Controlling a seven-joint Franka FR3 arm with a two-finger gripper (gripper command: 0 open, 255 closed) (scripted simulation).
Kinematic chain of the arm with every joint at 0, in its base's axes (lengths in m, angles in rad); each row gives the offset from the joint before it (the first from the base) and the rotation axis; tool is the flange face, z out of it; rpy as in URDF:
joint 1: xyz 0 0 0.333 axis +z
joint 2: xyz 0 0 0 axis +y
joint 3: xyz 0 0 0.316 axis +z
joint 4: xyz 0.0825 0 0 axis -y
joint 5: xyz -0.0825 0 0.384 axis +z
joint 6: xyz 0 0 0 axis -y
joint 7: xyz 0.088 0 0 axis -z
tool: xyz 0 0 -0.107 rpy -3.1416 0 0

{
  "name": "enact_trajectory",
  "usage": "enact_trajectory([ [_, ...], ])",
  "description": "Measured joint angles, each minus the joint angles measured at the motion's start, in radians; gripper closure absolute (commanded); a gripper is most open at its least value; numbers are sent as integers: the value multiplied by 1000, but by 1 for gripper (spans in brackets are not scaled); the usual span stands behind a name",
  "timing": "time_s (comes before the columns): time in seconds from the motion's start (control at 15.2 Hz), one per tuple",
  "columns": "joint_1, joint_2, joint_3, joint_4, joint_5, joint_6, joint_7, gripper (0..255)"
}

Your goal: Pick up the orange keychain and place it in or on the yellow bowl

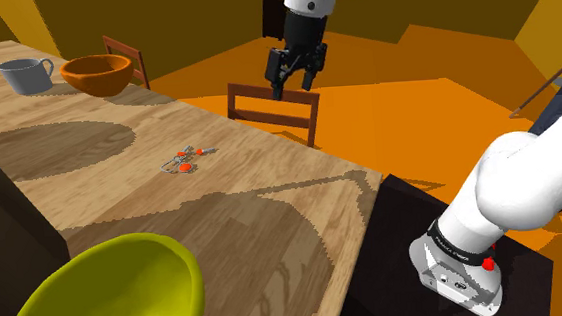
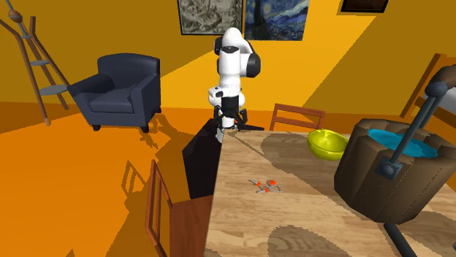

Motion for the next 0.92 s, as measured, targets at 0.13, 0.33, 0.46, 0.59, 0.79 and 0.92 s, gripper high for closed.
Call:
enact_trajectory([
  [0.13,8,58,35,32,-8,18,40,0],
  [0.33,19,170,84,110,-35,38,104,0],
  [0.46,28,236,111,153,-56,48,142,0],
  [0.59,37,311,134,207,-85,56,179,0],
  [0.79,64,429,167,299,-136,57,247,0],
  [0.92,87,514,181,370,-174,53,289,0],
])
